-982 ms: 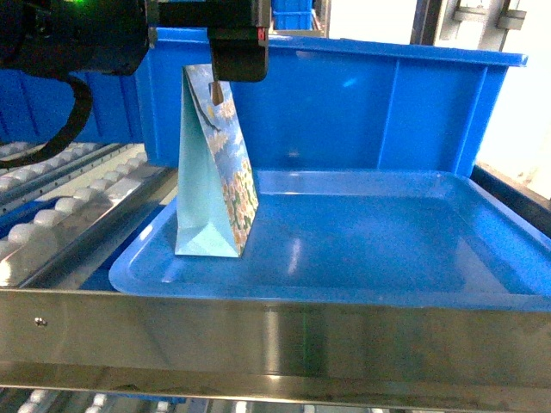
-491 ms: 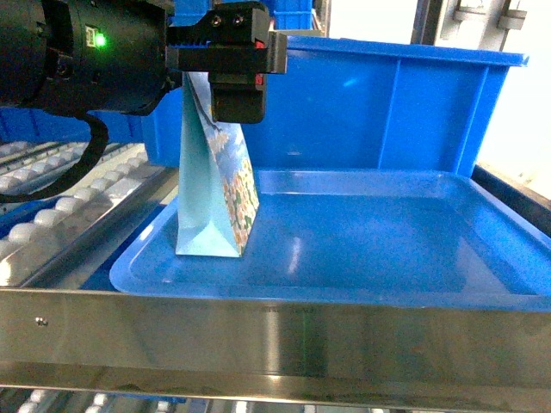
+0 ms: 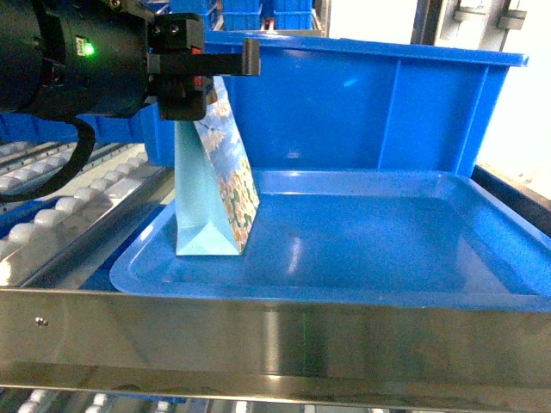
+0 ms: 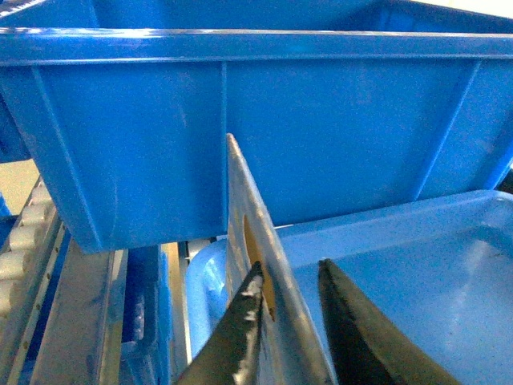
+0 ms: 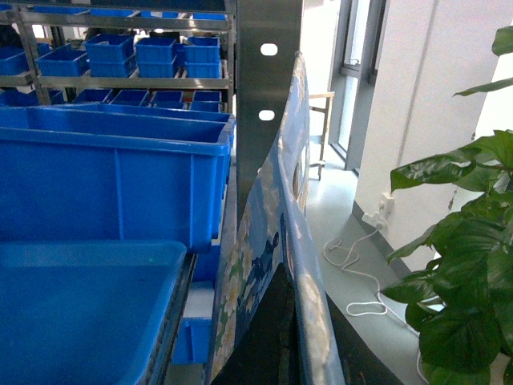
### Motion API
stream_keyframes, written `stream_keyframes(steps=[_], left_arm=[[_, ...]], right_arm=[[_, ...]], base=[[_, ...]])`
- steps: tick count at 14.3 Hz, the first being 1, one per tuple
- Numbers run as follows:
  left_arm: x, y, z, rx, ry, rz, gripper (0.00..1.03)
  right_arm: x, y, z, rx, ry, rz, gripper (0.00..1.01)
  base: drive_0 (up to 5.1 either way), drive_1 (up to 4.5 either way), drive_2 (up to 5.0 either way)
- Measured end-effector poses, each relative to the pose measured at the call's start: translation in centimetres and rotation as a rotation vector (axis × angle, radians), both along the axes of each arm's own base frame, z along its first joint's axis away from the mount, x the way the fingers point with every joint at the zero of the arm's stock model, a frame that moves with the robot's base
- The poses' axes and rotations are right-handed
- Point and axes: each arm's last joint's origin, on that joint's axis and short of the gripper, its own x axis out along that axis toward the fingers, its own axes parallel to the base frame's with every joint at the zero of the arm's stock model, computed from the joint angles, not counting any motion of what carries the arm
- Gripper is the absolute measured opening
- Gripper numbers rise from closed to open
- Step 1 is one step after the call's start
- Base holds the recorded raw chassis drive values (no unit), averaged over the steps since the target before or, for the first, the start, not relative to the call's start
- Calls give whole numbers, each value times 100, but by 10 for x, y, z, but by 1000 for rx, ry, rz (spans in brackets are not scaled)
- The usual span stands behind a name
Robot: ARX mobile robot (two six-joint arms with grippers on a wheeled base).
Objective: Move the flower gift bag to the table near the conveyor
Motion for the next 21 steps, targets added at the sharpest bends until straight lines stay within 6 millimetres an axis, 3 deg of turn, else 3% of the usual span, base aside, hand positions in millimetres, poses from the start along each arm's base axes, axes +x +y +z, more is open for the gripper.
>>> stream_keyframes(steps=[1,2,4,9,11,14,16,18,21], left_arm=[[1,1,1,-3,-9,3,4],[1,2,2,-6,-25,16,2],[-2,3,8,-14,-57,13,2],[-20,29,34,-34,-189,107,2],[-49,49,50,-38,-324,196,2],[-91,79,44,-24,-365,299,2],[-129,107,40,-33,-380,344,2],[-162,119,42,-35,-417,333,2],[-168,117,43,-42,-439,305,2]], right_arm=[[0,0,0,0,0,0,2],[0,0,0,0,0,0,2],[0,0,0,0,0,0,2],[0,0,0,0,0,0,2],[0,0,0,0,0,0,2],[0,0,0,0,0,0,2],[0,0,0,0,0,0,2],[0,0,0,0,0,0,2],[0,0,0,0,0,0,2]], base=[[0,0,0],[0,0,0],[0,0,0],[0,0,0],[0,0,0],[0,0,0],[0,0,0],[0,0,0],[0,0,0]])
